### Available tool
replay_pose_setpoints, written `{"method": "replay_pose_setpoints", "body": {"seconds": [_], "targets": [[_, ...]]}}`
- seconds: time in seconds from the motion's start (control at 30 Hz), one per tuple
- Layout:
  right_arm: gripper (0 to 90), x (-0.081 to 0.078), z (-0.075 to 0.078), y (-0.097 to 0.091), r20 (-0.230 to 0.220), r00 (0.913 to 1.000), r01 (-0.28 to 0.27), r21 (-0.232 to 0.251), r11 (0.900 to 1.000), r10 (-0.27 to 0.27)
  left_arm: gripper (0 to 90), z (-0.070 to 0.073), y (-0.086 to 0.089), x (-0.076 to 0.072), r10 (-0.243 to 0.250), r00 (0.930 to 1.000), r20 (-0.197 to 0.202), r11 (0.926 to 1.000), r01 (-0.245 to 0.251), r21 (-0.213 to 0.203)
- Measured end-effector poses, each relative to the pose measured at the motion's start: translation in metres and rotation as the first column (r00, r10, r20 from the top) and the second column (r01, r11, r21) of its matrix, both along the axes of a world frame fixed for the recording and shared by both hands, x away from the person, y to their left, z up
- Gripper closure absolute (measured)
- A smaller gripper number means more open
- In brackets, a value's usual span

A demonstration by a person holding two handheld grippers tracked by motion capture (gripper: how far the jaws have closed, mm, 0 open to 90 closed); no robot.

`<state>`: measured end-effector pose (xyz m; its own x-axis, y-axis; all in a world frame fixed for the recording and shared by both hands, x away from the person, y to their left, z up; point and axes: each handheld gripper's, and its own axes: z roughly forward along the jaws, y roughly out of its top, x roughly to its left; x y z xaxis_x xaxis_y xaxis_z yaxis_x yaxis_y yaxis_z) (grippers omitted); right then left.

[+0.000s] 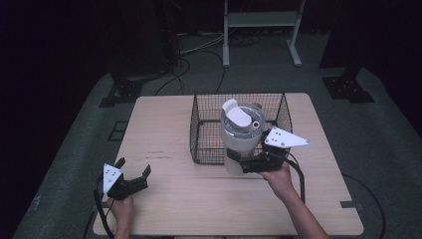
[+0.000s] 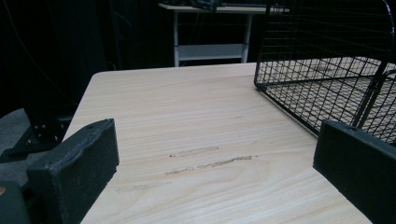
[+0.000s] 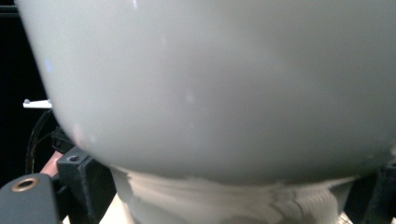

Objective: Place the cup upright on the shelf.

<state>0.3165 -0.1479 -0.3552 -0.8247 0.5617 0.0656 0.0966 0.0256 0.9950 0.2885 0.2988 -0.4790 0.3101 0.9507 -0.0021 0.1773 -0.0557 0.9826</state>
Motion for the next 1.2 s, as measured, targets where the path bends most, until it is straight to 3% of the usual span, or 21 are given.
{"method": "replay_pose_setpoints", "body": {"seconds": [0.23,0.3,0.67,0.73,0.77,1.03,1.07,1.2], "targets": [[8.0,0.019,0.02,0.007,0.004,0.9998,-0.019,-0.004,0.9998,0.019,0.0,0.0,0.0,0.0,-0.001,1.0,0.001,1.0,0.001,-0.001],[8.0,0.028,0.028,0.011,0.013,0.9998,-0.015,-0.03,0.9994,0.015,0.0,0.0,0.0,0.0,-0.002,1.0,0.001,1.0,0.002,0.003],[8.0,0.062,0.045,0.019,0.024,0.9996,-0.016,-0.034,0.9993,0.017,0.0,0.0,0.0,0.0,-0.003,1.0,-0.001,1.0,0.003,0.001],[8.0,0.064,0.046,0.02,0.032,0.9994,-0.013,-0.032,0.9994,0.014,0.0,0.0,0.0,0.0,-0.004,1.0,0.001,1.0,0.004,-0.001],[8.0,0.074,0.049,0.02,0.043,0.9989,-0.017,-0.039,0.9991,0.018,0.0,0.0,0.0,0.0,-0.005,1.0,0.0,1.0,0.005,0.0],[8.0,0.102,0.048,0.027,0.018,0.9995,-0.026,-0.033,0.9991,0.026,0.0,0.0,0.0,0.0,-0.006,1.0,-0.001,1.0,0.006,0.001],[8.0,0.111,0.046,0.029,0.013,0.9992,-0.037,-0.041,0.9985,0.037,0.0,0.0,0.0,0.0,-0.005,1.0,-0.004,1.0,0.005,0.003],[8.0,0.121,0.041,0.033,0.009,0.9996,-0.028,-0.056,0.998,0.028,0.0,0.0,0.0,0.0,-0.006,1.0,-0.002,1.0,0.006,0.0]]}}
